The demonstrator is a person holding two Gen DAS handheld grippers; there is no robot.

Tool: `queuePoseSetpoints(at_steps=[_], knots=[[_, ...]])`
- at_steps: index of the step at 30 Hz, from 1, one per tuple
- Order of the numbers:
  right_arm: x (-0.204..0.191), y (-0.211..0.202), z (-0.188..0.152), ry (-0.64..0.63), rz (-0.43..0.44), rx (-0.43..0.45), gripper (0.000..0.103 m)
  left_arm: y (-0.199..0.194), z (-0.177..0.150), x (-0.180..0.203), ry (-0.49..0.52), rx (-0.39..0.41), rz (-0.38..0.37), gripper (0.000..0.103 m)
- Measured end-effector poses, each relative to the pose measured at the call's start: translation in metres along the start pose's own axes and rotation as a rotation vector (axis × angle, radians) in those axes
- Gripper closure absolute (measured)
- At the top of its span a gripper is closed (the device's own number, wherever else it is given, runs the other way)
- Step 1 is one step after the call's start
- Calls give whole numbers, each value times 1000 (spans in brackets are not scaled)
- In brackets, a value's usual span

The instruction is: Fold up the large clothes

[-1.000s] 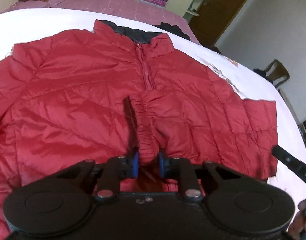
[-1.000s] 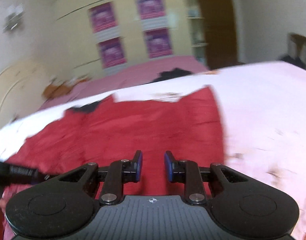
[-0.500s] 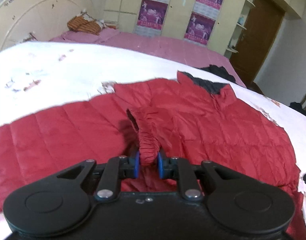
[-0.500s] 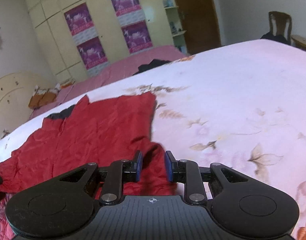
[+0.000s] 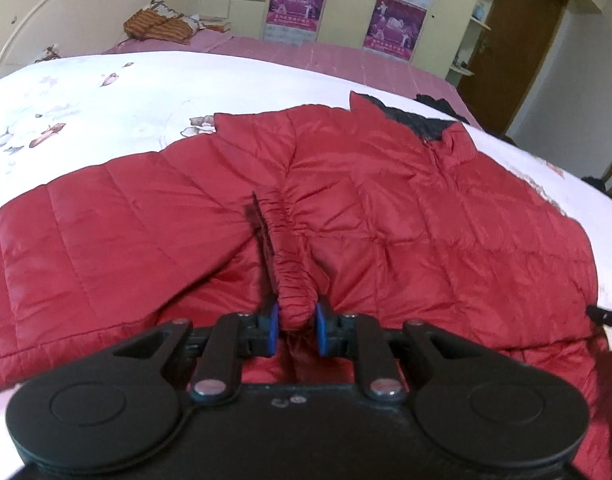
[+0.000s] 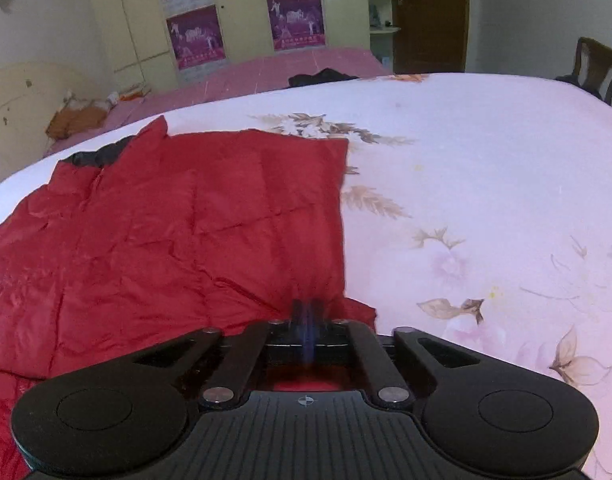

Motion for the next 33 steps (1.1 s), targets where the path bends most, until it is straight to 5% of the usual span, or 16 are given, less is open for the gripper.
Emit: queuePoseSetpoints(at_steps=[2, 4, 6, 9, 14, 20, 26, 33], knots=[[3, -13, 5, 31, 35, 30, 103, -9, 3, 0, 27, 15, 33, 70], [2, -31, 13, 33, 80, 93, 103, -29, 7, 1, 70, 110, 129, 27], [-7, -34, 22, -2, 104, 113, 103, -38, 15, 7, 113, 178, 123, 34], [-32, -14, 35, -40, 148, 83, 103, -14, 31, 32, 197, 147, 62, 41], [-65, 27, 38, -172, 221, 0, 103, 34, 42, 57, 270, 99, 66, 38], [-15, 65, 67, -71, 15, 22, 103, 52, 33, 30, 196, 65, 35, 39], [-11, 80, 77, -117, -21, 3, 103, 50, 29, 32, 223, 52, 46, 39], [-22, 23, 56, -137, 18, 29, 103, 9, 29, 49, 212, 101, 12, 40]])
Point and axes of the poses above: each gripper's, at about its wrist camera, not at the fingertips, and y roughly the way its jaws point, x to its right, z to its top, the point moved 2 cm from there along y, roughly the way its jaws point, and after that the axes turned 4 degrees about y, right-handed, at the moved point
